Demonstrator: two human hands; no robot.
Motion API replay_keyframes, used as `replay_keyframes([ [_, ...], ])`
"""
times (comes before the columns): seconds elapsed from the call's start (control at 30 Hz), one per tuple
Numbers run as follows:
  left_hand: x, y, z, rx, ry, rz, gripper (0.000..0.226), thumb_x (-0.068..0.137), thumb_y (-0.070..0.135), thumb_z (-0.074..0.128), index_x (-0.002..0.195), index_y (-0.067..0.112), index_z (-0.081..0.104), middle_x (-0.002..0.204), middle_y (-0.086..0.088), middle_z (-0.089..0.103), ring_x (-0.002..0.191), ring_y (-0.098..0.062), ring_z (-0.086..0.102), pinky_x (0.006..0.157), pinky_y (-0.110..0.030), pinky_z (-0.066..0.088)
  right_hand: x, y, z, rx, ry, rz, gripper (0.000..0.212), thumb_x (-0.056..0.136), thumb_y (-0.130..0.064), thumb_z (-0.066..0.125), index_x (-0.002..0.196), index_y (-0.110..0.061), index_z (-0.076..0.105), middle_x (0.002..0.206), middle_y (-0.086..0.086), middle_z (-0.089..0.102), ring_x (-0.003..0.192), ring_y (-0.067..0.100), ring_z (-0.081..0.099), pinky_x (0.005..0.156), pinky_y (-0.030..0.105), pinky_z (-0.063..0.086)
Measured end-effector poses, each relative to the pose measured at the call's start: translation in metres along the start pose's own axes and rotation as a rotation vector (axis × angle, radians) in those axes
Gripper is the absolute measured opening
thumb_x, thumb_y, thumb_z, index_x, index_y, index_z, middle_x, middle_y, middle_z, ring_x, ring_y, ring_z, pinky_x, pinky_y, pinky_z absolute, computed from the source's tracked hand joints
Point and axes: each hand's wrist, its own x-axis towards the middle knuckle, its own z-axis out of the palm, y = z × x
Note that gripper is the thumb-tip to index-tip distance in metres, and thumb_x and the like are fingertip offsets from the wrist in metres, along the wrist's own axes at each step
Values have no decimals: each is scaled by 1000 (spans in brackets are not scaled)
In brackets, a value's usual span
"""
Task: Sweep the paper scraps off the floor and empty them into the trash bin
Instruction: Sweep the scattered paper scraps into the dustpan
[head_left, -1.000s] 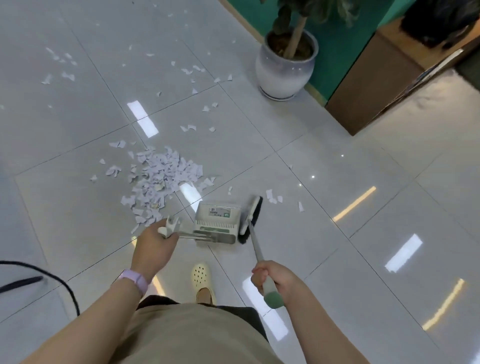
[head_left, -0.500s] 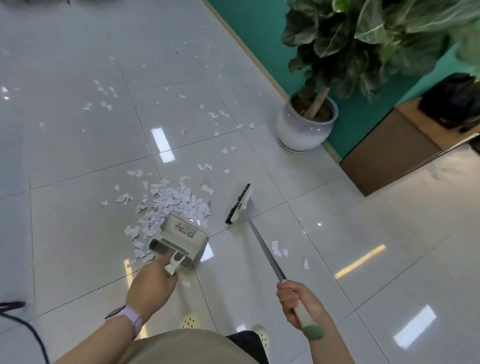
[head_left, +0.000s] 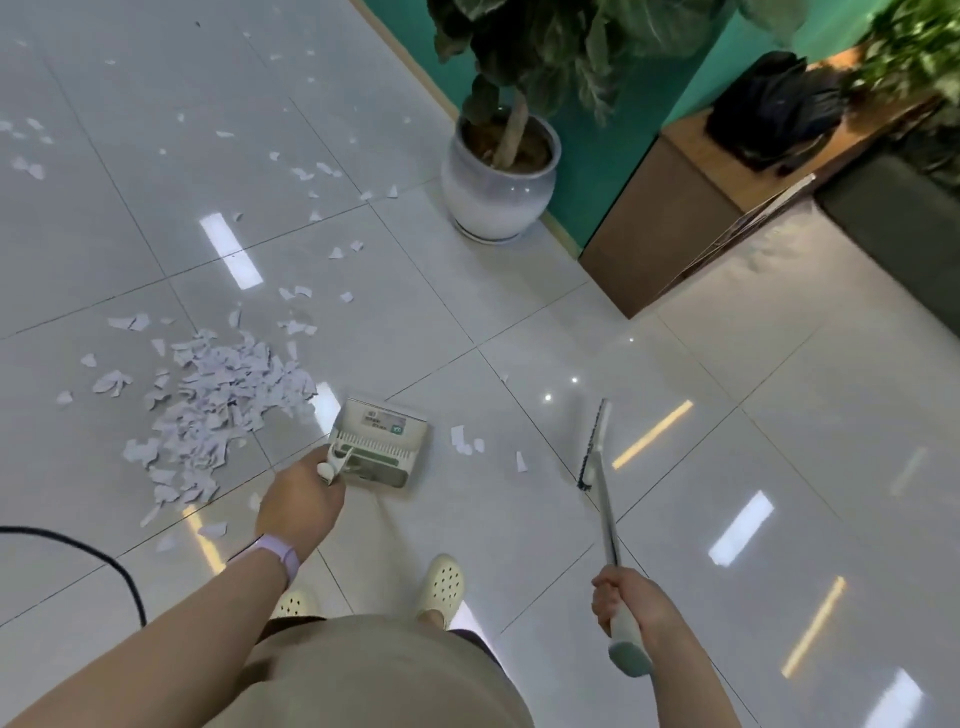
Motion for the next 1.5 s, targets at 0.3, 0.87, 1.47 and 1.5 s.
replay_keyframes([
  [0.3,-12,35,14,-71,72,-128,13,88,16,57,90,27,64,65,0,62,63,-24,59,55,-29,43,31,-15,17,-204,-78,175,24,85,8,47,71,-11,42,51,3,37,33,13,37,30,18,32],
  [0.87,-34,29,4,-323,299,-450,6,87,11,65,84,15,67,64,-15,64,53,-33,55,45,-32,48,63,-165,110,-220,-607,274,35,69,11,71,68,-13,45,55,-4,36,34,5,36,29,16,32],
  [1.47,131,111,-2,-266,107,-297,32,88,29,71,102,1,71,48,2,61,49,-17,59,46,-24,43,61,-230,101,-252,-42,-63,28,91,5,44,71,-13,40,42,0,35,27,11,34,29,14,29],
  [1.5,143,113,-7,-248,86,-279,30,88,28,70,102,1,71,49,2,61,50,-16,59,46,-23,40,64,-231,108,-268,-37,-42,24,90,5,45,74,-13,42,44,-1,36,28,11,35,30,14,30],
])
